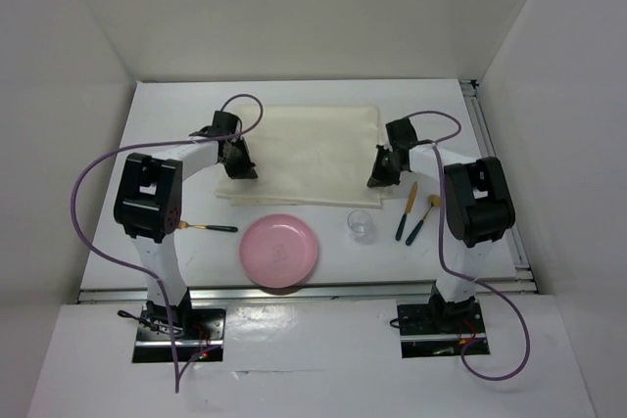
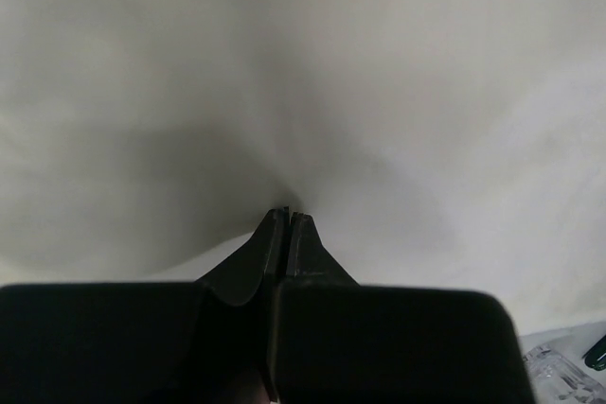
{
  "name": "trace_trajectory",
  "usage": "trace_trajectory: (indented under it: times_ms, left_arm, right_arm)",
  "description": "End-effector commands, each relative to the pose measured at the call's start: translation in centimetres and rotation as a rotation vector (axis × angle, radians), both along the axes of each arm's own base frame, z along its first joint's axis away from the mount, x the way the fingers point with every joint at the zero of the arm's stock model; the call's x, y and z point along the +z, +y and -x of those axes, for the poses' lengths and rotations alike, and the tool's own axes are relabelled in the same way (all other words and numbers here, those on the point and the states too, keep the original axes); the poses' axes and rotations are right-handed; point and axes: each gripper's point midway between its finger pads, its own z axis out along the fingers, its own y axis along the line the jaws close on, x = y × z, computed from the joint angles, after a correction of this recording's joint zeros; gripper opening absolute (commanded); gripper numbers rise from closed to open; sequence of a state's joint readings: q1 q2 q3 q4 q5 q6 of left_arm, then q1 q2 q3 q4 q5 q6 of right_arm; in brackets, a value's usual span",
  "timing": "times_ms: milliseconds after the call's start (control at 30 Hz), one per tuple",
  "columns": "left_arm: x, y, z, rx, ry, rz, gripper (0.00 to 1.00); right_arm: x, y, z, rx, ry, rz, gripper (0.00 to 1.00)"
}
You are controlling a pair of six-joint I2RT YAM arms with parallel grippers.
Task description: Set the dinner table for one person
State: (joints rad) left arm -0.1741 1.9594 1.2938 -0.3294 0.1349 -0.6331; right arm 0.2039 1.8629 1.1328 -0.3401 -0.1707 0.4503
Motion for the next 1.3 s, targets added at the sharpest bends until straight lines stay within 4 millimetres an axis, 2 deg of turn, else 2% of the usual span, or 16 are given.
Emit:
trace_trajectory:
  times_ms: [0, 200, 233, 300, 367, 400, 500, 600, 667, 733, 800, 833, 1000, 1133, 1233, 1267]
  left_arm:
    - [-0.5, 0.6, 2.3, -0.009, 0.049, -0.039, 0.0]
    - [0.6, 0.9, 3.2, -0.011, 0.037, -0.093, 0.0]
    - [0.5, 1.1, 3.4, -0.008, 0.045, -0.103, 0.0]
    - [2.8, 1.5, 2.4, 0.001, 0.001, -0.126, 0.0]
    - [4.5, 1.4, 1.8, -0.014, -0.029, -0.148, 0.07]
    - [5.9, 1.5, 1.3, -0.006, -0.049, -0.158, 0.11]
    - [9.1, 1.9, 0.6, 0.006, -0.118, -0.19, 0.29]
    - [12.5, 1.7, 0.3, 0.001, -0.179, -0.192, 0.34]
    - [14.7, 1.9, 0.4, 0.002, -0.222, -0.196, 0.35]
    - [16.6, 1.5, 0.4, -0.009, -0.27, -0.189, 0.47]
    - [18.0, 1.6, 0.7, -0.013, -0.304, -0.186, 0.57]
    - [19.4, 1.1, 0.9, -0.022, -0.343, -0.169, 0.63]
    - [21.1, 0.5, 1.9, -0.054, -0.405, -0.156, 0.85]
    - [20.7, 0.5, 2.0, -0.056, -0.396, -0.158, 0.89]
    - [20.3, 0.2, 2.3, -0.066, -0.387, -0.159, 0.89]
    - [19.4, 0.2, 2.5, -0.068, -0.372, -0.162, 0.89]
  right_arm:
    - [-1.5, -0.9, 2.7, -0.001, 0.069, 0.055, 0.02]
    - [-0.3, -1.0, 2.7, 0.01, 0.048, 0.058, 0.02]
    - [0.8, -0.9, 2.1, 0.018, 0.02, 0.056, 0.02]
    - [4.5, -0.5, -0.2, 0.021, -0.066, 0.07, 0.02]
    - [7.5, -0.7, -1.6, 0.016, -0.127, 0.082, 0.07]
    - [10.4, -0.6, -2.6, 0.007, -0.188, 0.077, 0.11]
    - [14.5, -0.6, -2.6, 0.002, -0.272, 0.058, 0.24]
    - [17.0, -0.7, -1.1, 0.0, -0.315, 0.032, 0.37]
    - [15.9, -0.4, 1.1, 0.001, -0.274, 0.012, 0.48]
    - [15.4, -0.6, 3.7, 0.0, -0.251, -0.013, 0.6]
    - [15.2, -0.6, 5.4, -0.011, -0.233, -0.04, 0.67]
    - [15.0, -0.3, 7.1, 0.001, -0.224, -0.06, 0.69]
    - [13.6, 0.8, 10.5, 0.027, -0.173, -0.09, 0.87]
    - [11.4, 0.7, 11.9, 0.035, -0.118, -0.075, 0.87]
    - [9.7, 0.9, 12.6, 0.049, -0.075, -0.072, 0.81]
    - [9.1, 1.2, 12.7, 0.059, -0.066, -0.085, 0.79]
